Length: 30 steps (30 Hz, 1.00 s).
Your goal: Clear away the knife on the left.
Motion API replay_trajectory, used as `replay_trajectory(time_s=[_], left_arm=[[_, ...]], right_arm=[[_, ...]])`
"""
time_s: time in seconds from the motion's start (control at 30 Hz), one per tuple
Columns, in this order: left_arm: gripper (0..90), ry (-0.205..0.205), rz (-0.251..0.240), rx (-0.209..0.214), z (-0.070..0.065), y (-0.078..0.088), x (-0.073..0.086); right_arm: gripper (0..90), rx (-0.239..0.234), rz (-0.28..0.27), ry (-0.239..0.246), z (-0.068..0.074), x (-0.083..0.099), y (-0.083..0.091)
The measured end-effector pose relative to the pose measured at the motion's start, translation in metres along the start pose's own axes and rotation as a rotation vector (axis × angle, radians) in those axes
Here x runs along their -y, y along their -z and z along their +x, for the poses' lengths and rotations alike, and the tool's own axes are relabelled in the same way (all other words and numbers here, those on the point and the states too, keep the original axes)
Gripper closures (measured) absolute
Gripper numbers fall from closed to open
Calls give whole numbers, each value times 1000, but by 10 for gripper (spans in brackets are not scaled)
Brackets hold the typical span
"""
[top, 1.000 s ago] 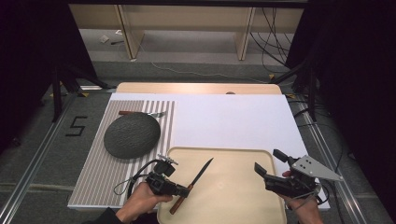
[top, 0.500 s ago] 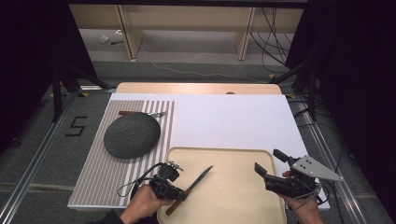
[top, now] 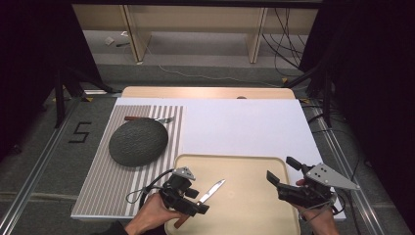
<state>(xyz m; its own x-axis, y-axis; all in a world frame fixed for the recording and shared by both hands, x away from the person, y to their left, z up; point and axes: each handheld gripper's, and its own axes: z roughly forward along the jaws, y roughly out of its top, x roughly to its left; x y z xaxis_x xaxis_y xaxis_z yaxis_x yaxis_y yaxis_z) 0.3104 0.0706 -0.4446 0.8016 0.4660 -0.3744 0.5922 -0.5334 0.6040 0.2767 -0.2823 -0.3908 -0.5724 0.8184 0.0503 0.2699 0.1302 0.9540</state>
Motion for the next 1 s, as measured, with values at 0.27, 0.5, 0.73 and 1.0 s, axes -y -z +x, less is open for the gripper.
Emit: replay_trajectory(time_s=[0.27, 0.5, 0.73, 1.0], left_arm=[[569, -34, 15, 4, -4, -6, -1], [803, -54, 57, 17, -6, -14, -2], [896, -81, 105, -15, -7, -26, -6], [898, -83, 141, -22, -8, -39, -10]], right_arm=[[199, -2, 3, 0, 0, 0, -1], [200, -2, 4, -1, 0, 0, -1], [203, -2, 7, -3, 0, 0, -1], [205, -5, 3, -7, 0, 0, -2]])
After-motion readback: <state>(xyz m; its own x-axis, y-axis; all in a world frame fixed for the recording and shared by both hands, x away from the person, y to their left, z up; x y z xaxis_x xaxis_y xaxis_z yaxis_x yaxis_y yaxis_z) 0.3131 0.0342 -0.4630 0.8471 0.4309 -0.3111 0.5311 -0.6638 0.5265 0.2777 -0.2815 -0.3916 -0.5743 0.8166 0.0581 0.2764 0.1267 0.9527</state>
